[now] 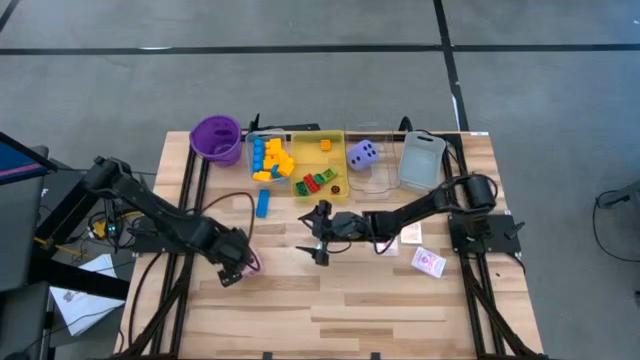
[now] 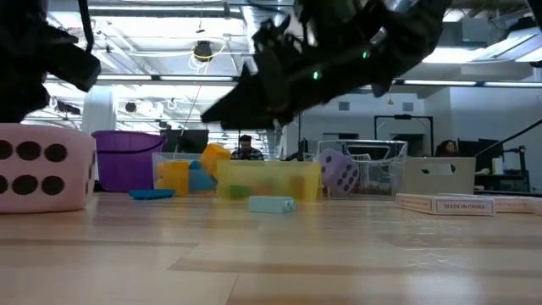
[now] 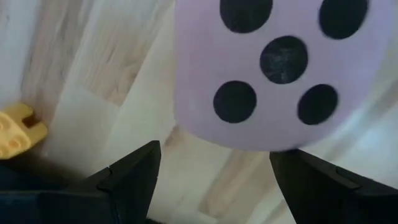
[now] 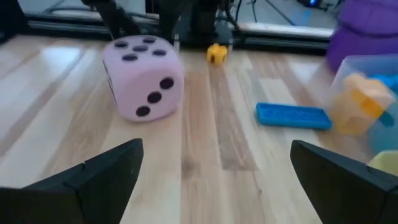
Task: Pick & Place Toys
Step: Put the pink dice into the right transparent bin
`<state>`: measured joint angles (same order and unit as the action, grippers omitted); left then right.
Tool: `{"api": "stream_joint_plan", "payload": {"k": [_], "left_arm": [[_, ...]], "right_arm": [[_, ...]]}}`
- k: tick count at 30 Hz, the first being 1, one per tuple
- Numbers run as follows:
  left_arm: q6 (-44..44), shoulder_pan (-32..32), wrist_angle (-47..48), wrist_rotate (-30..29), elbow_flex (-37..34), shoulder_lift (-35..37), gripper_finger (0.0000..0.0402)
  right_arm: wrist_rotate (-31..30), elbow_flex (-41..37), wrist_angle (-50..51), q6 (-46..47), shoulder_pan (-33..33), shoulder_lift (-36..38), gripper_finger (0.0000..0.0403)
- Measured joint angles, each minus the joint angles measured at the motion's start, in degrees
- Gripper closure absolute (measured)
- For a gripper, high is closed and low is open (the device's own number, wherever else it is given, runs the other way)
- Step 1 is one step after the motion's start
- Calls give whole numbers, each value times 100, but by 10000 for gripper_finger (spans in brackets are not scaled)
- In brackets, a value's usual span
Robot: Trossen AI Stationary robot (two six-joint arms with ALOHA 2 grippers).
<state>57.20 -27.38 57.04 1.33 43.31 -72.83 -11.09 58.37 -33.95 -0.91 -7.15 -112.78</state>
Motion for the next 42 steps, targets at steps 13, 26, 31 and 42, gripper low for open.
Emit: {"api": "stream_joint_plan", "payload": {"k": [13,26,31,42], "left_arm": [[-296,13,-463,-1265,0,-708,105],[-1485,13,-1340,-1445,0,-757,105],[-1483,44,-1479,-1460,0,-755,105],[-1464,44,-2316,-1450,-22,-757,105]], "right_arm": [[677,979,-244,47,-80,-1342,3],[680,2179,110,46,-154,-2067,3],[680,2219,302,50,-156,-2067,3],[688,2214,384,289,-188,-2067,3]]}}
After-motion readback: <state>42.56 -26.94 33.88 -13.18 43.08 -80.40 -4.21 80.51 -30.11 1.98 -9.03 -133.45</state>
